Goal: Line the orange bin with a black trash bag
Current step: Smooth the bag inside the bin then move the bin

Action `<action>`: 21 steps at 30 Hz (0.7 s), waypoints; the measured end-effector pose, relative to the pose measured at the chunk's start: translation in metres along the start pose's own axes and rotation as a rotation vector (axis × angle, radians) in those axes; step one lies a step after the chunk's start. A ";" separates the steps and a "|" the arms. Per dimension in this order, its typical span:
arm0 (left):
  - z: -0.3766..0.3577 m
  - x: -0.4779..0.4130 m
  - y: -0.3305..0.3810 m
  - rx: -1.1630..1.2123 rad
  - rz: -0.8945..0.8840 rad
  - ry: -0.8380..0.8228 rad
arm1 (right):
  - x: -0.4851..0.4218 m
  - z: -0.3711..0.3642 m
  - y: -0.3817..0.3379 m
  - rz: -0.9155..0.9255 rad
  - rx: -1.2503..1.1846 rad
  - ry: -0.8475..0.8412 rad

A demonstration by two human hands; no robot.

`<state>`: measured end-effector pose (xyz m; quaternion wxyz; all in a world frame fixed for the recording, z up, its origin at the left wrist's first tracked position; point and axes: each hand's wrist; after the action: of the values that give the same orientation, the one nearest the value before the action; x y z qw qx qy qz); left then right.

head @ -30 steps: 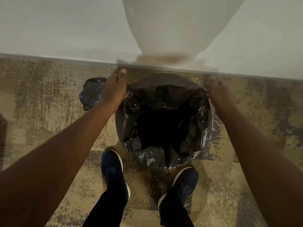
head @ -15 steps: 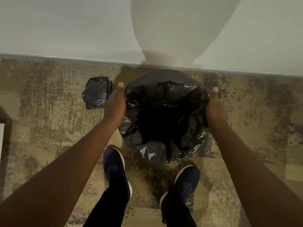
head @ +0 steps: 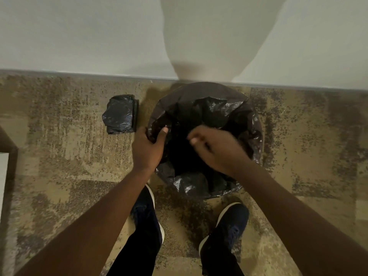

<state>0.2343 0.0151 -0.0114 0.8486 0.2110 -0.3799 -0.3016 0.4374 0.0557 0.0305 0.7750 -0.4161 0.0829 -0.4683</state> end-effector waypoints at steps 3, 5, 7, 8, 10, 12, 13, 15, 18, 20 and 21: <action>0.001 -0.002 -0.002 -0.038 -0.046 0.021 | -0.064 -0.032 0.025 -0.201 0.041 -0.645; 0.001 -0.003 -0.003 -0.034 -0.065 0.023 | -0.097 -0.034 0.044 -0.232 0.115 -0.594; 0.000 -0.003 -0.004 -0.023 -0.078 0.022 | -0.114 -0.026 0.056 -0.272 0.060 -0.363; 0.000 -0.004 -0.004 -0.014 -0.085 0.020 | -0.118 -0.023 0.059 -0.268 0.053 -0.290; -0.002 -0.005 -0.006 -0.006 -0.088 0.020 | -0.114 -0.026 0.061 -0.244 0.131 -0.242; -0.001 -0.005 -0.005 -0.010 -0.077 0.029 | -0.098 -0.041 0.058 -0.239 0.289 -0.223; -0.001 -0.005 -0.006 -0.013 -0.068 0.034 | -0.085 -0.052 0.055 -0.231 0.332 -0.230; -0.002 -0.007 -0.009 -0.013 -0.053 0.039 | -0.054 -0.073 0.057 -0.173 0.429 -0.397; -0.004 -0.008 -0.010 -0.031 -0.039 0.053 | -0.011 -0.089 0.081 -0.207 0.578 -0.793; -0.004 -0.008 -0.009 -0.025 -0.029 0.052 | 0.005 -0.081 0.088 -0.288 0.565 -0.843; -0.004 -0.008 -0.008 -0.023 -0.021 0.051 | 0.007 -0.074 0.086 -0.266 0.552 -0.784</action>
<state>0.2305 0.0151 -0.0220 0.8572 0.2128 -0.3524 -0.3093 0.4592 0.0263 -0.0773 0.7626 -0.3472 -0.3956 -0.3759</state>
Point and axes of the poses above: each hand's wrist, its own x-axis away from the middle knuckle, its own z-axis out of the back of the hand, y = z × x, and after that the axes turned 6 degrees about z, right-handed
